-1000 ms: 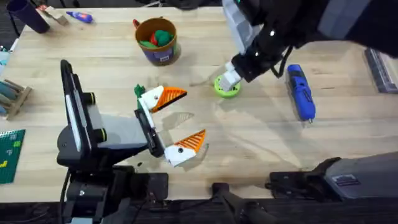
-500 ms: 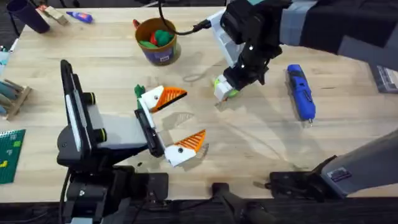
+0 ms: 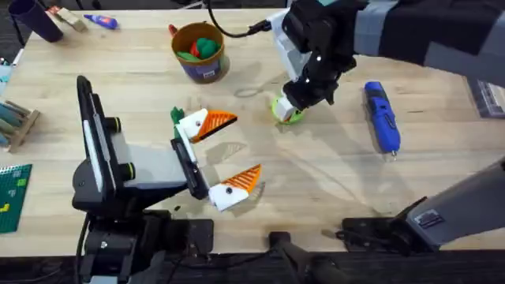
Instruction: Pick up the gripper from the table and insert it into the empty holder that is missing its gripper. Then pick up a screw, insert it into the mounting hole, and use the screwdriver to tighten it. Finally, clean up the table by picking up the vegetable and placing it into the bucket.
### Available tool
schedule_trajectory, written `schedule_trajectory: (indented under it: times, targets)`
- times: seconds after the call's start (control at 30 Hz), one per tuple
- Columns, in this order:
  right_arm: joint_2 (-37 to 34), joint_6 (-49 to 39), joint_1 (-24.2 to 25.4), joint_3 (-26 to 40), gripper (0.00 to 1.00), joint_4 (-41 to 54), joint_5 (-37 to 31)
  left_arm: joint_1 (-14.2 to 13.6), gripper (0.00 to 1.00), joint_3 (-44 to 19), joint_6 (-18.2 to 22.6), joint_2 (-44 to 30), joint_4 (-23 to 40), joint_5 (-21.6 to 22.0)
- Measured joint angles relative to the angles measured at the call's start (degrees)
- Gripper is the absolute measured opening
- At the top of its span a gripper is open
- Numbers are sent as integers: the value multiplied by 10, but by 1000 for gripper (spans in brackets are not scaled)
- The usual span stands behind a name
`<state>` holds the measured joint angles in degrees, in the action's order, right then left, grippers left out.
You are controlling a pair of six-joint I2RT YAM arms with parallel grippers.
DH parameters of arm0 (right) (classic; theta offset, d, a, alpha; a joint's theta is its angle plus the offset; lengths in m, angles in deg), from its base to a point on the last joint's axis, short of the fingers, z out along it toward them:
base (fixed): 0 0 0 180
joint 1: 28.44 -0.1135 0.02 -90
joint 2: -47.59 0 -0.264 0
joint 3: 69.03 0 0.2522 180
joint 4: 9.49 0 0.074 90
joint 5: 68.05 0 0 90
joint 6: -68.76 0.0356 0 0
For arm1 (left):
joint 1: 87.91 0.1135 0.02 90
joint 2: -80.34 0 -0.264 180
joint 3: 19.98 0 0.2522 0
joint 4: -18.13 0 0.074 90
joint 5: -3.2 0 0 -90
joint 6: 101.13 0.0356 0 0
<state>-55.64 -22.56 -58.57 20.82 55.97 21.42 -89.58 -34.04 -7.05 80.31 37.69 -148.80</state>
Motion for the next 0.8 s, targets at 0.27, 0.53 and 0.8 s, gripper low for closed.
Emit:
schedule_trajectory:
  times: [0.27,0.53,0.8]
  targets:
    - [-2,0,0,0,510,-1,0,0,986,0,0,0,0,0]
    - [-13,0,0,0,440,-1,0,0,986,0,0,0,0,0]
    - [-15,0,0,0,377,-16,0,0,986,0,0,0,0,0]
